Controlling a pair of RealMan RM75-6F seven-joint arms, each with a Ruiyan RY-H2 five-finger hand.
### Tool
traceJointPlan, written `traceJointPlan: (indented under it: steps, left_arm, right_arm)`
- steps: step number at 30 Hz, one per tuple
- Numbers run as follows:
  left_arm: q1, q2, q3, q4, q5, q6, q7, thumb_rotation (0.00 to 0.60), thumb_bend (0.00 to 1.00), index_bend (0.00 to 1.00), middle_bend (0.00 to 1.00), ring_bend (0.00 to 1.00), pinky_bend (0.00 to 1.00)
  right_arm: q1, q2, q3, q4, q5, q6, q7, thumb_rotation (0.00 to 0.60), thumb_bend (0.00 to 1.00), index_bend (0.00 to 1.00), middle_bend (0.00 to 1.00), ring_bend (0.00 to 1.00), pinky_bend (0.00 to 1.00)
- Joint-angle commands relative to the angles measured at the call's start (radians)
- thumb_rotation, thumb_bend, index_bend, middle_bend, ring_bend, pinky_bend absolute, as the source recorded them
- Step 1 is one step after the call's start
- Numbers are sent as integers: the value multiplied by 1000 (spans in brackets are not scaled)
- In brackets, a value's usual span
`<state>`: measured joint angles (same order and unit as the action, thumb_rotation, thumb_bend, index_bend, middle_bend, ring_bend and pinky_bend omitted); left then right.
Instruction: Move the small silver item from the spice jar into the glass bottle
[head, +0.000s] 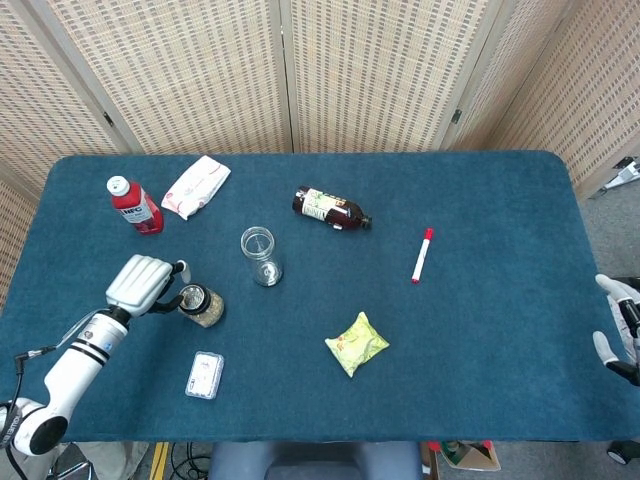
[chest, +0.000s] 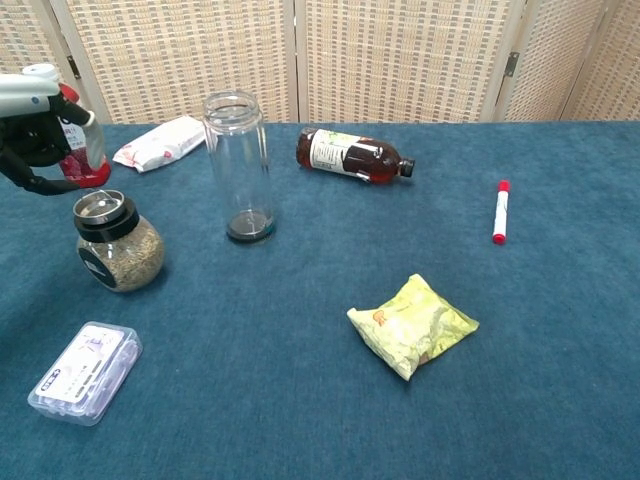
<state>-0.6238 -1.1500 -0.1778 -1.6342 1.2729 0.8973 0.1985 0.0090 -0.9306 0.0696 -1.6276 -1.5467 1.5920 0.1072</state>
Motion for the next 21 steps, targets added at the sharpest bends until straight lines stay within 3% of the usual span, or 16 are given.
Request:
traceJointPlan:
  steps: [1, 21]
  left_arm:
    - [-8, -5, 5, -5, -11, -5, 14, 600, 333, 466, 857, 849, 1000]
    - [-44, -21, 31, -1, -91, -21, 54, 600, 334, 513, 863, 854, 1000]
  right_arm:
    - [-2, -1, 0, 3, 1, 1, 4, 600, 367, 155, 218, 102, 214]
    - [-10, -12, 0, 28, 5, 7, 28, 600, 368, 155, 218, 102, 214]
